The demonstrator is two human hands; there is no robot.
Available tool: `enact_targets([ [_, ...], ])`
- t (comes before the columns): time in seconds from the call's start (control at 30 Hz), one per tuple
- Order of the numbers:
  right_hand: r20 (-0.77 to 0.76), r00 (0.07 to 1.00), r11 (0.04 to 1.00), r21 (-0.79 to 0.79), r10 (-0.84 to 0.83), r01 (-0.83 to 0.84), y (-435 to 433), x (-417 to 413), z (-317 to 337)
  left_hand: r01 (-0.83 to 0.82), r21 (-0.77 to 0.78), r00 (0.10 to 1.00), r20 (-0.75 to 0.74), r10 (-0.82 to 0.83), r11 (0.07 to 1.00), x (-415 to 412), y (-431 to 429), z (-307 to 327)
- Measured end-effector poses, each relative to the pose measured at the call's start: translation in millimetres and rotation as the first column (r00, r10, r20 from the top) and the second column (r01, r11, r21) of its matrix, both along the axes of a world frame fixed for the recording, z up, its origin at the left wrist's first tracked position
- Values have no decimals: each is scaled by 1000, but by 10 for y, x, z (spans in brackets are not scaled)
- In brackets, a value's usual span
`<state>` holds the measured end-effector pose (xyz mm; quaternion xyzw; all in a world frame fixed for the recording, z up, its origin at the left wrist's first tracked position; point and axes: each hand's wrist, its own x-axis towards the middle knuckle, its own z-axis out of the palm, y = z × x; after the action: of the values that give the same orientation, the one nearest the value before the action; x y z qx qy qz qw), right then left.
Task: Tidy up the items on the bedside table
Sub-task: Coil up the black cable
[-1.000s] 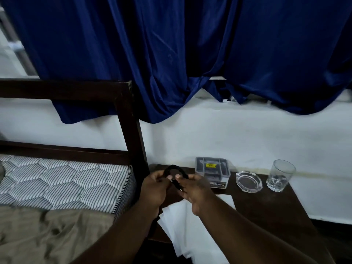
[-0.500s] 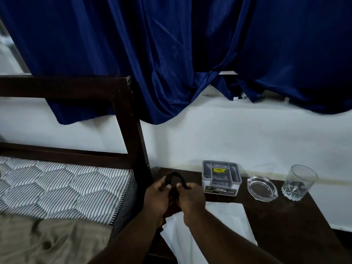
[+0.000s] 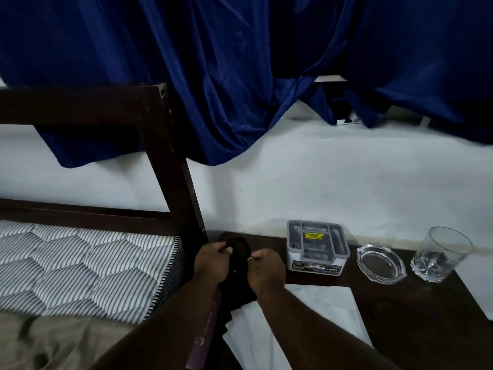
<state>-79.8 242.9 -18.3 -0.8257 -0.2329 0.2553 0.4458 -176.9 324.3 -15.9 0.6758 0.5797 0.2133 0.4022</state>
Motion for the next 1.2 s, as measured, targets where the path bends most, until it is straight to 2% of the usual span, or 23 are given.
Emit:
enact_targets([
  [0.23,-104,995,1000,-4,-2,2,109,7,-157,-1,50,997,-80,5,999,17,141,-115],
  [1.2,-90,990,993,-41,111,-115,152,75,-272,-1,135,988,-151,22,991,81,102,-148],
])
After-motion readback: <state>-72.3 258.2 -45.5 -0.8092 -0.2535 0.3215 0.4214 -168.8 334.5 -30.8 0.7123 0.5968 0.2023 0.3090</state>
